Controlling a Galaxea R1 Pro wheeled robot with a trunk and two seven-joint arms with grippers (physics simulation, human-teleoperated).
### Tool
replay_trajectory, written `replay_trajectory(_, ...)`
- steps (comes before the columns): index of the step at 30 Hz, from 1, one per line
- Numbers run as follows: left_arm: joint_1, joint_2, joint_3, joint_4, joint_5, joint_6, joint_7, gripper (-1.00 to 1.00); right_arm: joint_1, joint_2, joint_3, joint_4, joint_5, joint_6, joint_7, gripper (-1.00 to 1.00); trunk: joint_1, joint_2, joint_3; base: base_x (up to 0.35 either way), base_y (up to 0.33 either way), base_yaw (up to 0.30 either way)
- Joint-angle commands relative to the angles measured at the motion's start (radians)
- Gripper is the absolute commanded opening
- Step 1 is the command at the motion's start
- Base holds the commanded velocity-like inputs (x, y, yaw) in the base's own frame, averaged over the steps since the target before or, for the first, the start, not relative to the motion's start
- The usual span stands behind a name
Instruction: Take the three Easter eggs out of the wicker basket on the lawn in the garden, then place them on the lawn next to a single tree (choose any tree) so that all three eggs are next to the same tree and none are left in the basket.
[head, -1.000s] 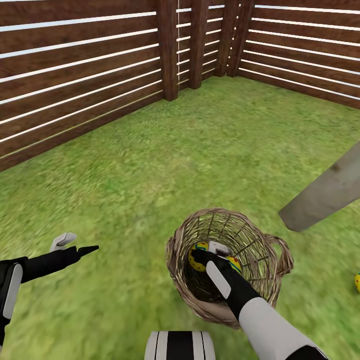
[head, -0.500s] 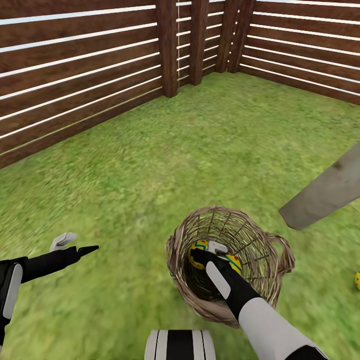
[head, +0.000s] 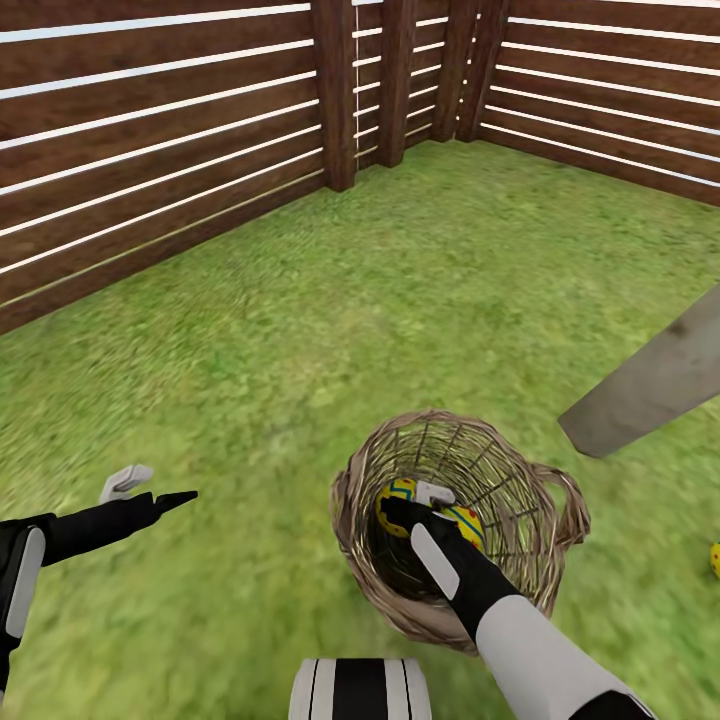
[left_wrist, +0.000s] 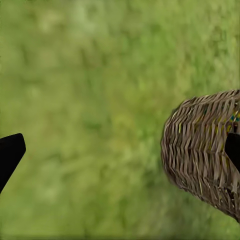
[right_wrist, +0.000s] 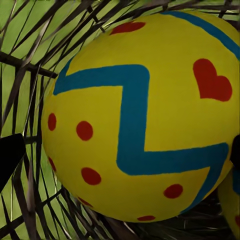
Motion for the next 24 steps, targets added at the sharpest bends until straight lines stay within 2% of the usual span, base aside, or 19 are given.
replay_trajectory(1, 0.000, 0.000, 0.001, 0.000, 0.006, 0.009, 0.001, 1.00, 0.000, -0.001, 0.005, -0.002, -0.007, 0.003, -0.009, 1.00, 0.000, 0.000, -0.001, 0.000, 0.000, 0.000)
replay_trajectory(4, 0.000, 0.000, 0.000, 0.000, 0.006, 0.008, 0.001, 1.00, 0.000, 0.001, 0.004, -0.002, -0.007, 0.003, -0.009, 1.00, 0.001, -0.001, -0.012, 0.000, 0.000, 0.000)
replay_trajectory(24, 0.000, 0.002, 0.001, 0.000, 0.006, 0.009, 0.001, 1.00, 0.000, 0.004, 0.003, 0.006, -0.007, 0.004, -0.013, 1.00, 0.002, -0.001, -0.016, 0.000, 0.000, 0.000)
